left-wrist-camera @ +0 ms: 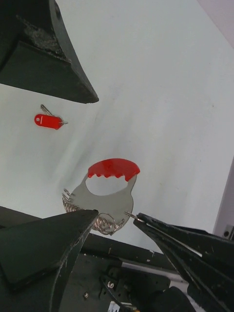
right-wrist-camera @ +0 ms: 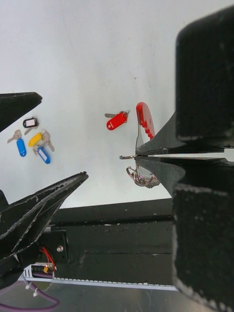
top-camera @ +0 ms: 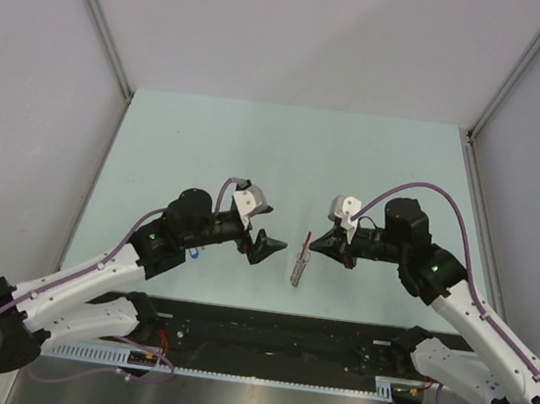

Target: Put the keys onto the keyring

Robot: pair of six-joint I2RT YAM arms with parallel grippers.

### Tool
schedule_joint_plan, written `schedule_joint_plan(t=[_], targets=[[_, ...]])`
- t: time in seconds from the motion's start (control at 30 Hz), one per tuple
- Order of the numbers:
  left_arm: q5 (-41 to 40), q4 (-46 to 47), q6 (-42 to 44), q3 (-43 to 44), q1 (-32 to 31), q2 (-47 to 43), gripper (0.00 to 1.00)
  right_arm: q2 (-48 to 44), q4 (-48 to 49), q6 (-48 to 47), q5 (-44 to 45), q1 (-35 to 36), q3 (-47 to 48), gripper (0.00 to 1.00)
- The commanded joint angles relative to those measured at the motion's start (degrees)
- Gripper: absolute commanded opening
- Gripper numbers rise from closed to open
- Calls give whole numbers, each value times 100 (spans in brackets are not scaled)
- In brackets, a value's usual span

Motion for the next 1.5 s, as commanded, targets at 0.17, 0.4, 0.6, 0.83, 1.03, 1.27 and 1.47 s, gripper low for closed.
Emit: schedule_joint_plan(t=[0.17, 0.4, 0.6, 0.83, 1.03, 1.27, 1.47], targets=[[1004, 219, 542, 301, 26, -96, 93, 124, 688, -67, -382, 117, 213, 0], [1452, 298, 507, 600, 26, 237, 81, 230, 1136, -41, -452, 135, 213, 0], [1664, 395, 594, 688, 35, 282, 67, 300, 1418, -23, -505, 126, 205, 0], [1559, 184, 1166, 706, 35, 141, 54, 423, 1857, 12, -628, 126, 213, 0], [1646, 456, 1087, 583, 158, 27, 42, 564, 2051, -6, -813, 144, 205, 0], [1831, 413, 1008, 530, 281, 62, 33, 625, 2358, 12, -901, 179, 213, 0], [1980, 237, 1017, 592, 281, 185, 32, 643, 2394, 21, -918, 214, 213, 0]])
